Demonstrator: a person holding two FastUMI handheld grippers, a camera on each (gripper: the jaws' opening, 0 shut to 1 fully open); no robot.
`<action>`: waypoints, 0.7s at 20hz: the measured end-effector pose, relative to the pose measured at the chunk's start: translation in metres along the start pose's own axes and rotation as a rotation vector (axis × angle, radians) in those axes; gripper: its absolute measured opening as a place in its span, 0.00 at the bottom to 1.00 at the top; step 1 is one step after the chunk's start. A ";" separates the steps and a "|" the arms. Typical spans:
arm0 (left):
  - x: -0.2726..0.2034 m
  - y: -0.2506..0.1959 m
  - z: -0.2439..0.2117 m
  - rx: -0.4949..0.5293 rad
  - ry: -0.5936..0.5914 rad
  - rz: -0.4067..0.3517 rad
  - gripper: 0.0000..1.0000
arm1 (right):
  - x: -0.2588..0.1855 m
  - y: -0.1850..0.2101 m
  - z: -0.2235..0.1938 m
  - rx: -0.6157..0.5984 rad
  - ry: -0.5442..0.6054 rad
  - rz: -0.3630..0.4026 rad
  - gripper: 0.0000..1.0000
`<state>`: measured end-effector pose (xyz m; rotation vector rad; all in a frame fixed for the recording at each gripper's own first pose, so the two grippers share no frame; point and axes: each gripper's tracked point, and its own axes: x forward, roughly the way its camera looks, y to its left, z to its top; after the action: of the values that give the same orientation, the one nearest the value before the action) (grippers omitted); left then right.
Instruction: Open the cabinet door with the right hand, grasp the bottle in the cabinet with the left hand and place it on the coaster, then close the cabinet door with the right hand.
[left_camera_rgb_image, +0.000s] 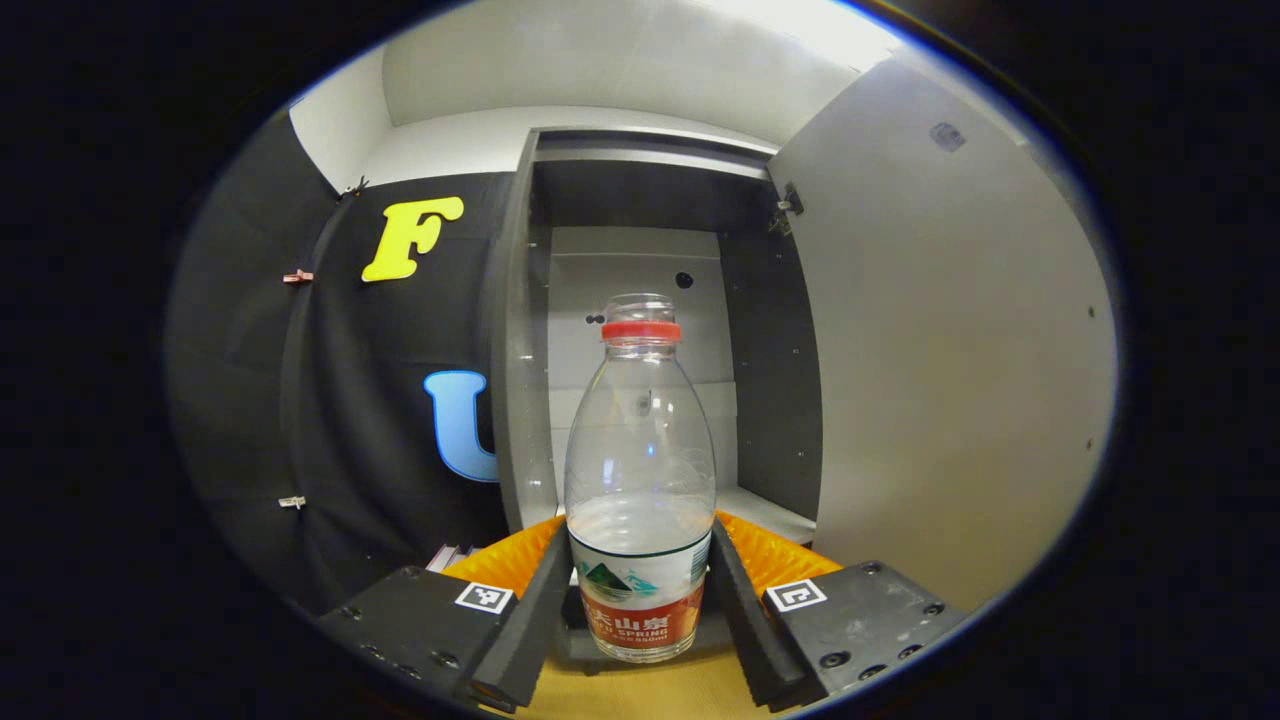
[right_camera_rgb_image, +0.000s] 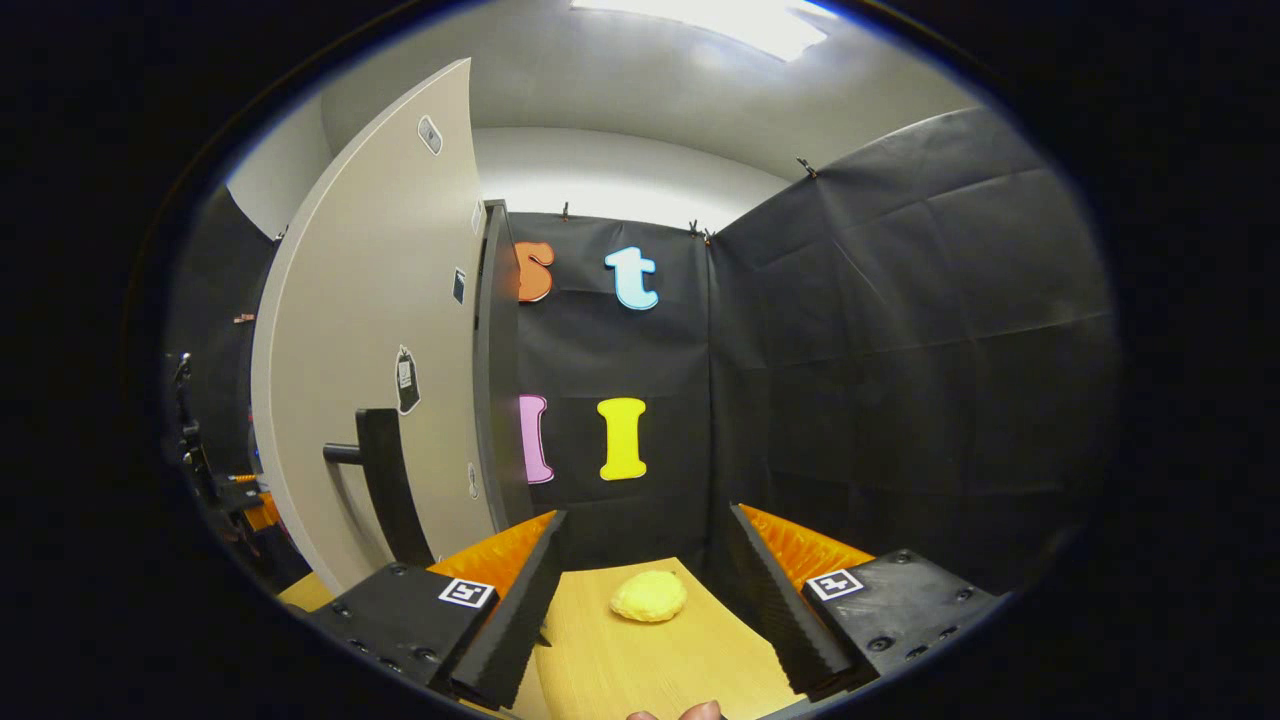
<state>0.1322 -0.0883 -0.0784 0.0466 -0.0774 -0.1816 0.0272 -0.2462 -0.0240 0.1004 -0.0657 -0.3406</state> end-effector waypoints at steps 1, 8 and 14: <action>-0.011 0.001 -0.010 -0.018 0.007 -0.005 0.77 | -0.002 0.001 0.002 0.002 -0.002 -0.004 0.97; -0.068 0.027 -0.103 -0.001 0.069 0.026 0.77 | -0.010 0.007 0.005 -0.006 -0.019 -0.025 0.97; -0.102 0.040 -0.182 -0.026 0.079 -0.014 0.77 | -0.014 -0.002 0.003 0.031 -0.003 -0.066 0.97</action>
<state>0.0542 -0.0230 -0.2649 0.0288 0.0037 -0.1944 0.0135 -0.2434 -0.0216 0.1329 -0.0712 -0.4056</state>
